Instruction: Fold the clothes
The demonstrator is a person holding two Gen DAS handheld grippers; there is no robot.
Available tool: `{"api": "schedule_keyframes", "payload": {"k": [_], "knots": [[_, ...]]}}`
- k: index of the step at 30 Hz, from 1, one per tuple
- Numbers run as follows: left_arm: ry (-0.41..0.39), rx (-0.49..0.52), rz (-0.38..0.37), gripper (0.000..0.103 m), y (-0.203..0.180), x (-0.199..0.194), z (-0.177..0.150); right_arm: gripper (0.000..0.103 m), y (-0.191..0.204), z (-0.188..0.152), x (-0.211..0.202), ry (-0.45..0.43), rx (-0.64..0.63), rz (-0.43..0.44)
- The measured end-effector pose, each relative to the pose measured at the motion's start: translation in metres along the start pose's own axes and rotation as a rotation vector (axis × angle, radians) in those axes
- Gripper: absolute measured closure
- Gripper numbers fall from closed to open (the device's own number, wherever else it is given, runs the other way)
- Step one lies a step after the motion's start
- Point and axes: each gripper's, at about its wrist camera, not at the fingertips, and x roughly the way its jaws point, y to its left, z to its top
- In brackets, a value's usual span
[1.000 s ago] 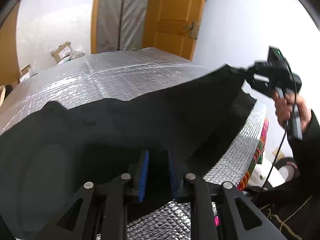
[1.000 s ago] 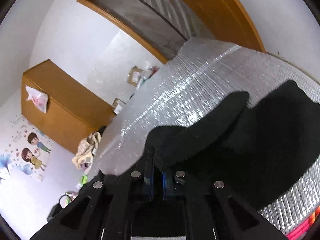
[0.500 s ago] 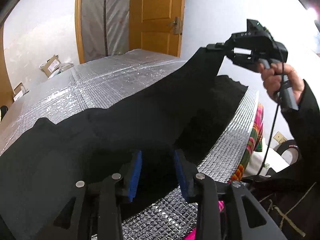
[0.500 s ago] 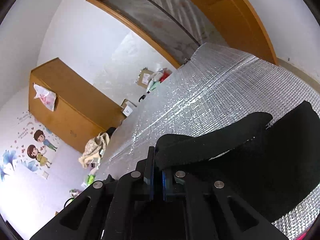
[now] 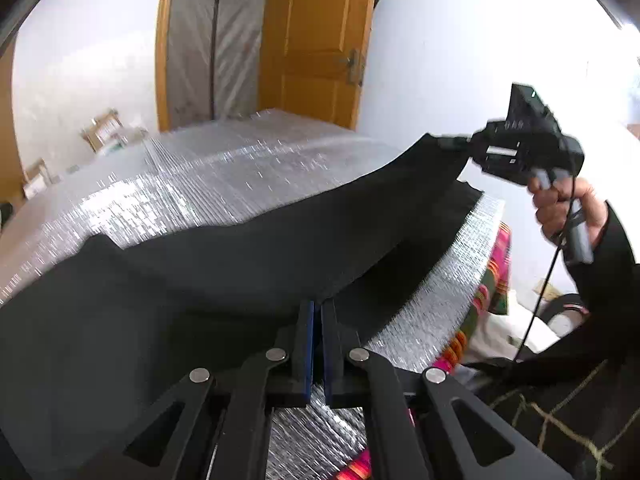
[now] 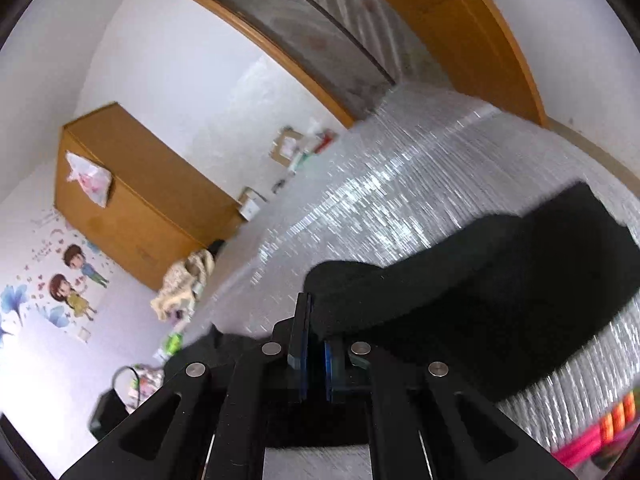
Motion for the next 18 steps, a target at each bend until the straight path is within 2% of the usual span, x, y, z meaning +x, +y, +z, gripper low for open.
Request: {"api": "schedule_keyframes", "payload": {"k": [4,10,15,18], "knots": [[0.05,-0.008,-0.036,0.1,-0.001,0.012,-0.012,0.097,-0.035,-0.022,0.009,0.068,0.085,-0.076],[0.069,-0.036,-0.105,0.097,0.008,0.015,-0.011,0.097,-0.052,-0.031,0.01,0.075,0.106,-0.116],[0.039,-0.046,-0.162,0.097,0.009,-0.002,-0.009,0.088,-0.052,-0.031,0.008,0.101,0.066,-0.154],[-0.015,-0.07,-0.168,0.097,0.018,-0.019,-0.01,0.079,-0.05,-0.026,-0.006,0.061,0.034,-0.21]]}}
